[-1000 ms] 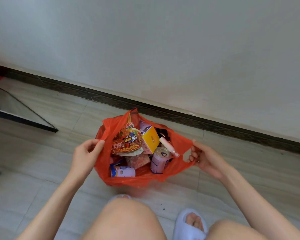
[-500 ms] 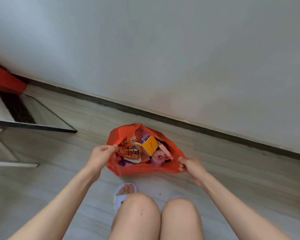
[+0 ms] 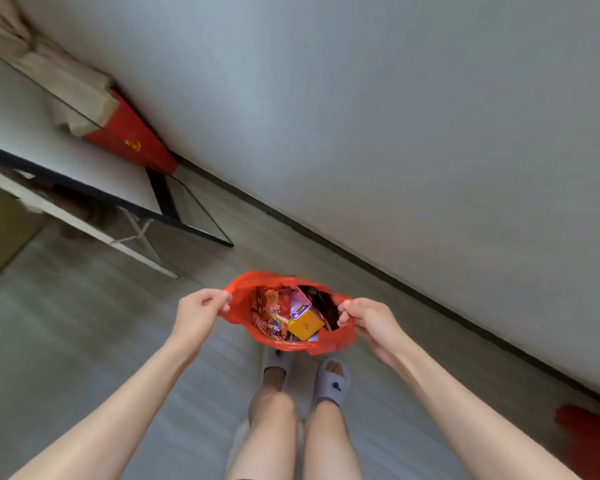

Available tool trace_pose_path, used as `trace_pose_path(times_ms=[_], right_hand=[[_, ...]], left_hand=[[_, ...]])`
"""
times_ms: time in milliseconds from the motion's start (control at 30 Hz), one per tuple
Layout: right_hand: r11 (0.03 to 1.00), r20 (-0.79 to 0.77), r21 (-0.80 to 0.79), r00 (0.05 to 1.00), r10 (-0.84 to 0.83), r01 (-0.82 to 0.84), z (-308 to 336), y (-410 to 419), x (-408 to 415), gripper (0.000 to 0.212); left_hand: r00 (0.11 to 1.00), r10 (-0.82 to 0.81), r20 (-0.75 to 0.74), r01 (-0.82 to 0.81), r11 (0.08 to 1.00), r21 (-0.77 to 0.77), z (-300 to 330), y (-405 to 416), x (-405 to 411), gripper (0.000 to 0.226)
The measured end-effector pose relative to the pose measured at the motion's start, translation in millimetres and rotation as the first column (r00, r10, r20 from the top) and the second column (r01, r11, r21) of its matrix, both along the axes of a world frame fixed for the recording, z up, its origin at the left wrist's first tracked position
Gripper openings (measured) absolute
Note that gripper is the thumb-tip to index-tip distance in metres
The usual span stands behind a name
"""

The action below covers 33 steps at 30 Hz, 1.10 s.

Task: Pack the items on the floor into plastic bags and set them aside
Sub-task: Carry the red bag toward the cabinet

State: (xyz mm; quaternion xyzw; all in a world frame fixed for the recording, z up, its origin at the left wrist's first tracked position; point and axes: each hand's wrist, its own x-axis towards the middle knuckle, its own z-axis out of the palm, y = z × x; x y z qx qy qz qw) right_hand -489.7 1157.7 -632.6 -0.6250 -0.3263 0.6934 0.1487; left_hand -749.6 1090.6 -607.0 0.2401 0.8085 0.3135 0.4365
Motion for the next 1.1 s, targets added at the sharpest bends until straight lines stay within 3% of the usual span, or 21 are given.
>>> trace_pose_path(times_ms=[100,233,467,567,767,1100], right_hand=[[0.998,-0.196,-0.004,0.979,0.06,-0.062,81,-9,-22,0.019],[0.975,-0.306,0.037,0.927,0.218,-0.217,152,-24,-59,0.021],[0.813,-0.261,0.183,0.771,0.582,-0.552,225,-53,-150,0.024],[0.741,-0.209,0.24,0.712,0.67,-0.627,242,-74,-205,0.021],[0.687,-0.225,0.26,0.649,0.727,-0.679,253,-147,-328,0.016],[0.65,-0.096,0.301,0.656,0.749,-0.698,256,-284,-521,0.024]], left_hand=[[0.992,0.125,0.007,-0.125,0.985,0.121,72,-41,-7,0.021],[0.936,0.342,0.088,-0.353,0.909,0.222,134,-94,-26,0.021],[0.661,0.644,0.385,-0.741,0.642,0.197,193,-184,-59,0.021],[0.607,0.675,0.418,-0.788,0.577,0.213,208,-216,-86,0.019],[0.477,0.721,0.503,-0.877,0.424,0.226,222,-300,-170,0.018],[0.509,0.793,0.333,-0.856,0.426,0.295,231,-457,-340,0.018]])
